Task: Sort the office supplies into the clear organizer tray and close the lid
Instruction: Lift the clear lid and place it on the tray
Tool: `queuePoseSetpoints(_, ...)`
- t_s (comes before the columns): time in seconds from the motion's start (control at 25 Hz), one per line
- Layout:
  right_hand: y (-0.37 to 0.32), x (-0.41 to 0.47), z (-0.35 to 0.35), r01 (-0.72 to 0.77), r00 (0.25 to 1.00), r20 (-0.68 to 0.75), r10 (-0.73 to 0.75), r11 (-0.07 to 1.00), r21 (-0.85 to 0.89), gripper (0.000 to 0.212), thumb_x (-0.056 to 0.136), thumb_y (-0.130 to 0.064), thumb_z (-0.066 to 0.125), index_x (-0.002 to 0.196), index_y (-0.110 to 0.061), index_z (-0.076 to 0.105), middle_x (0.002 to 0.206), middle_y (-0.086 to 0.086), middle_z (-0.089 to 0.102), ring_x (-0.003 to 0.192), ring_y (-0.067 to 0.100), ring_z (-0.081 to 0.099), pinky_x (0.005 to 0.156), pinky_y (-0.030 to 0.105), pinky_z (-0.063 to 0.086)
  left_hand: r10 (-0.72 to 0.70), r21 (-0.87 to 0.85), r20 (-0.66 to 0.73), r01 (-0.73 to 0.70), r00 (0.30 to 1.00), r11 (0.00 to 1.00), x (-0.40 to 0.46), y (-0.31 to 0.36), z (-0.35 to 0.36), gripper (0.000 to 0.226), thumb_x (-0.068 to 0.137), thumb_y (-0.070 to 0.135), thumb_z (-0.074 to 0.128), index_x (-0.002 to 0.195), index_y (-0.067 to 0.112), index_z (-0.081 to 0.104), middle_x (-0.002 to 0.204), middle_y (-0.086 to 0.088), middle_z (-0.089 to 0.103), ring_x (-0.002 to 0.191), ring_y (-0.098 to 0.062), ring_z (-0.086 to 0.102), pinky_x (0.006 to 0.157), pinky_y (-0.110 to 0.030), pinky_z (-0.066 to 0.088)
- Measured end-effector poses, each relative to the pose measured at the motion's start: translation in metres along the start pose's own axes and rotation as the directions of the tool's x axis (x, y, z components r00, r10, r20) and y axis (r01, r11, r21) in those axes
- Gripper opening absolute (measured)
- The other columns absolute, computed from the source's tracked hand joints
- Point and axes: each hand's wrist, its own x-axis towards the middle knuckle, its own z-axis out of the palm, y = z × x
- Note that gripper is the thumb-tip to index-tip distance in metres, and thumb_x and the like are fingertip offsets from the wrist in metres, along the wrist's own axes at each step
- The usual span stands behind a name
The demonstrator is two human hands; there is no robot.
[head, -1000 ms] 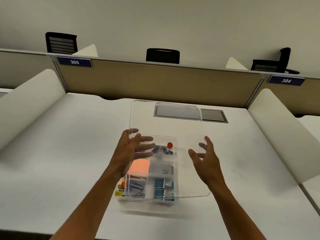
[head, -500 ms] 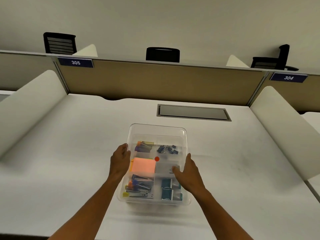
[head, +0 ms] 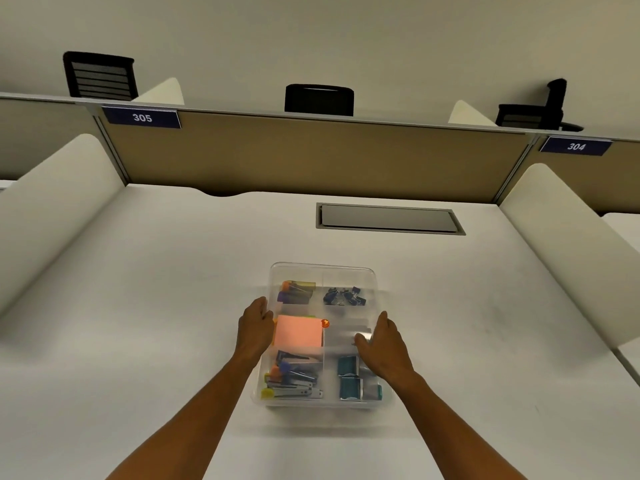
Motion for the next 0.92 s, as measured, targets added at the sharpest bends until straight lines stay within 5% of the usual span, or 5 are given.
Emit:
queuePoseSetpoints(0.16,-0.001,0.007,0.005,-0.015,0.999,-0.041,0.015,1.000,0.001,0.080,0.095,-0.046,0.053,0.154,-0.012,0.011,0.160,0.009,0.023,0.144,0.031,0.031,0.114,0.042,0.034,0.019,0.017,0.017,-0.019,1.000,1.000,0.002,-0.005,0.003,0.027,0.100,0.022,0.044,0.124,0.011,0.051,0.128,-0.010,0.058,0.112,-0.029,0.058,0.099,-0.045,0.046)
queuePoseSetpoints(0.44,0.006,0.016,0.010,0.053,0.980,-0.186,-0.064,0.997,-0.064,0.076,0.088,-0.054,0.056,0.147,-0.019,0.025,0.151,0.005,0.039,0.134,0.029,0.046,0.105,0.046,0.047,0.110,0.076,0.043,-0.113,0.993,0.991,0.013,-0.001,0.001,0.056,0.097,0.019,0.053,0.147,0.016,0.029,0.151,-0.006,0.036,0.136,-0.031,0.039,0.108,-0.046,0.036)
queuePoseSetpoints(0.6,-0.003,0.037,0.002,0.185,0.963,-0.164,-0.213,0.968,-0.169,0.078,0.092,-0.055,0.049,0.153,-0.019,0.016,0.160,0.004,0.024,0.145,0.027,0.031,0.114,0.046,0.037,0.305,0.291,0.131,-0.330,0.943,0.898,0.029,0.008,0.007,0.066,0.098,0.029,0.049,0.152,0.016,0.014,0.161,-0.003,0.011,0.148,-0.025,0.012,0.117,-0.040,0.018)
queuePoseSetpoints(0.92,-0.016,0.090,-0.010,0.207,0.977,0.015,-0.212,0.935,-0.288,0.085,0.091,-0.067,0.030,0.156,-0.019,0.000,0.165,0.000,-0.004,0.150,0.031,0.012,0.118,0.047,0.022,0.315,0.635,0.250,-0.400,0.916,0.661,0.071,0.019,0.028,0.091,0.084,0.072,0.020,0.153,0.016,0.004,0.162,-0.006,-0.007,0.149,-0.026,-0.008,0.119,-0.042,0.004)
